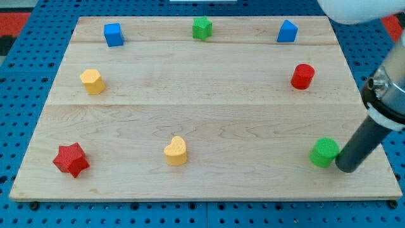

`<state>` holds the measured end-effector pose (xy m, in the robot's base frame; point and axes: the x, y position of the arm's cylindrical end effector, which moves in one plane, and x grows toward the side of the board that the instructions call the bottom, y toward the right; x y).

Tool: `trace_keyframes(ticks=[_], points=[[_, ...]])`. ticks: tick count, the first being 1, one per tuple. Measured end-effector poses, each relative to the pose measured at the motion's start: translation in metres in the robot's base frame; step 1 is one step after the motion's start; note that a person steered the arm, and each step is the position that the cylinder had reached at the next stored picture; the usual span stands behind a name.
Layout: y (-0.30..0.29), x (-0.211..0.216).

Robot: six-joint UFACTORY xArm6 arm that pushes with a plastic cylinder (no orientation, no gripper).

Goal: Place the yellow heart on top of the green circle

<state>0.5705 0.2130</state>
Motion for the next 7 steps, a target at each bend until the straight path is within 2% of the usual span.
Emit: trace_keyframes(ticks=[1, 2, 3, 5, 6, 7], points=[[-0.022, 0.004], [-0.073, 0.041], [-0.201, 0.043], [-0.251, 0.004], [-0.279, 0.010], [-0.283, -0.027]])
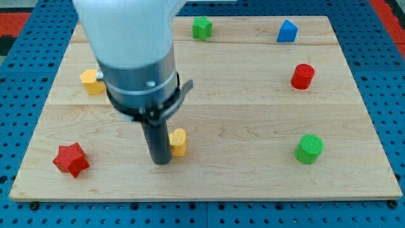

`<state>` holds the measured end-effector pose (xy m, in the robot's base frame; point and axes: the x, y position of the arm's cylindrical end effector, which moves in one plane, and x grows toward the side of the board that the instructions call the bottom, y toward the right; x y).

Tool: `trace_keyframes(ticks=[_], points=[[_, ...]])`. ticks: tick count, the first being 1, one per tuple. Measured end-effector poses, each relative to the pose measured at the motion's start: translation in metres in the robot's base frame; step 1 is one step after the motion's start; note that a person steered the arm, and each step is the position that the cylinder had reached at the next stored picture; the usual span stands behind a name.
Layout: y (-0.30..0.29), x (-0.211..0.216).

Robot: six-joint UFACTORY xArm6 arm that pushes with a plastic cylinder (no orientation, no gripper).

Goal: Place the yellow heart on top of the green circle

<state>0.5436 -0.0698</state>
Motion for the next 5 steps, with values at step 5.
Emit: trace_keyframes(ticks=[5], points=[[0.136, -0.073]])
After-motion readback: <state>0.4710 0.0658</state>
